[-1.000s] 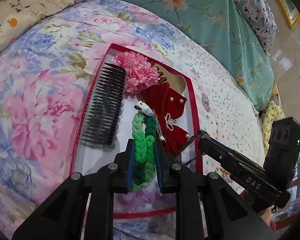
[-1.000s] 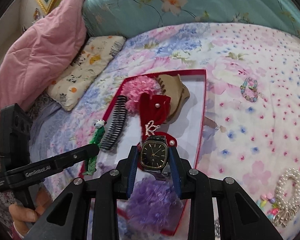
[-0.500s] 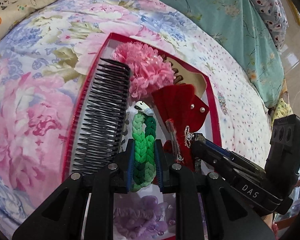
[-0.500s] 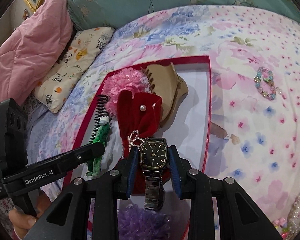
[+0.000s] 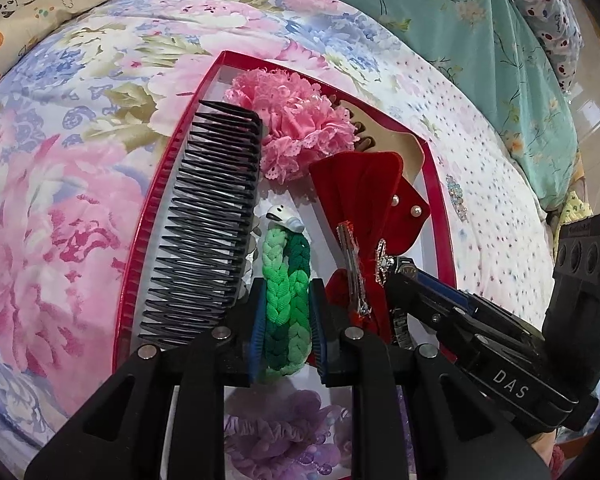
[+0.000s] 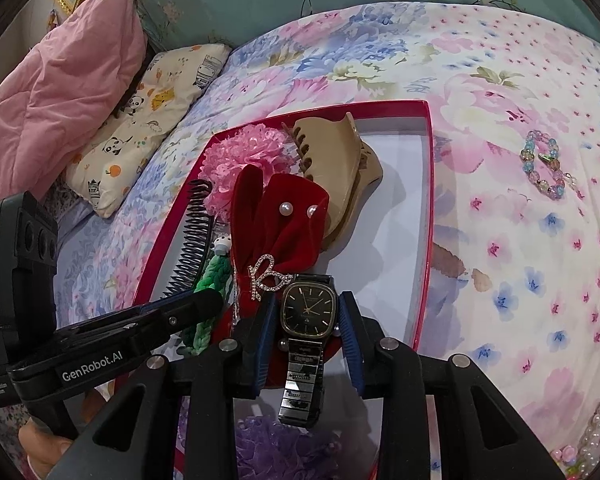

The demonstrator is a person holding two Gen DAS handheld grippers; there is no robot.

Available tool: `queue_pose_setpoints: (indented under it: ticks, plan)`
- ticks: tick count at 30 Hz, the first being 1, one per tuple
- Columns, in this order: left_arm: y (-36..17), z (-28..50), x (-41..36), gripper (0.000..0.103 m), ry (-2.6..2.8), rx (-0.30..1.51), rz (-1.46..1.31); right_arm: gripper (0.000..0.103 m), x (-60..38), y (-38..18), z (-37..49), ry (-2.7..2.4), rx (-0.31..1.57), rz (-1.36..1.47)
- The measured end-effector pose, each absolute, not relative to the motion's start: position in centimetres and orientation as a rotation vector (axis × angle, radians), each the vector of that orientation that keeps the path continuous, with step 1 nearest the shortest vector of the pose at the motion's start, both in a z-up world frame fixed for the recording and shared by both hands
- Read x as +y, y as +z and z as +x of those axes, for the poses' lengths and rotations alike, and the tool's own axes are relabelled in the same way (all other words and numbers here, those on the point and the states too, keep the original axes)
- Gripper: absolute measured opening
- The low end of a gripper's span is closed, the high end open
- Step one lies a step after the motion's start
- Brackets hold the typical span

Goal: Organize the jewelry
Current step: 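Carry the bracelet and watch into the tray and open both grippers, then grasp the pastel beaded bracelet with the left gripper while the right gripper grasps the pearl bracelet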

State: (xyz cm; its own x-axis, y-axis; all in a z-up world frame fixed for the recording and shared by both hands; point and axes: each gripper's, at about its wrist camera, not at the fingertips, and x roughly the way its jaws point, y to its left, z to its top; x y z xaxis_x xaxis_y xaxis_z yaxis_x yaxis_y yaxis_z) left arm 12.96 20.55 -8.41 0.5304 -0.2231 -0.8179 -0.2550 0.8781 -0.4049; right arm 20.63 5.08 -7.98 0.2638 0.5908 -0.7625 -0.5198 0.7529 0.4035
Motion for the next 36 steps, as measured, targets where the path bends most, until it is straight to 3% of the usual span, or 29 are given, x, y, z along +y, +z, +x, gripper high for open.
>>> queue_pose_setpoints:
  ticks: [2,9,19,36]
  plan:
    - [-8.3,13.0,20.6,0.026,0.023,1.025,-0.523,0.035,5.2,-8.0,20.7,0.751,1.068,0.074]
    - [-7.8,12.2,20.5,0.031,0.025,1.020,-0.519,0.038,4.9,-7.8,20.9,0.754,1.075,0.077]
    - [-5.9,10.1,20.6,0.031,0.023,0.981,-0.541,0.040,2.9,-5.9,20.4,0.747,1.029,0.121]
    - [-3.3,7.7,18.2,0.031,-0.027,0.945,-0.545,0.044,-9.3,-3.8,18.0,0.569,0.983,0.211]
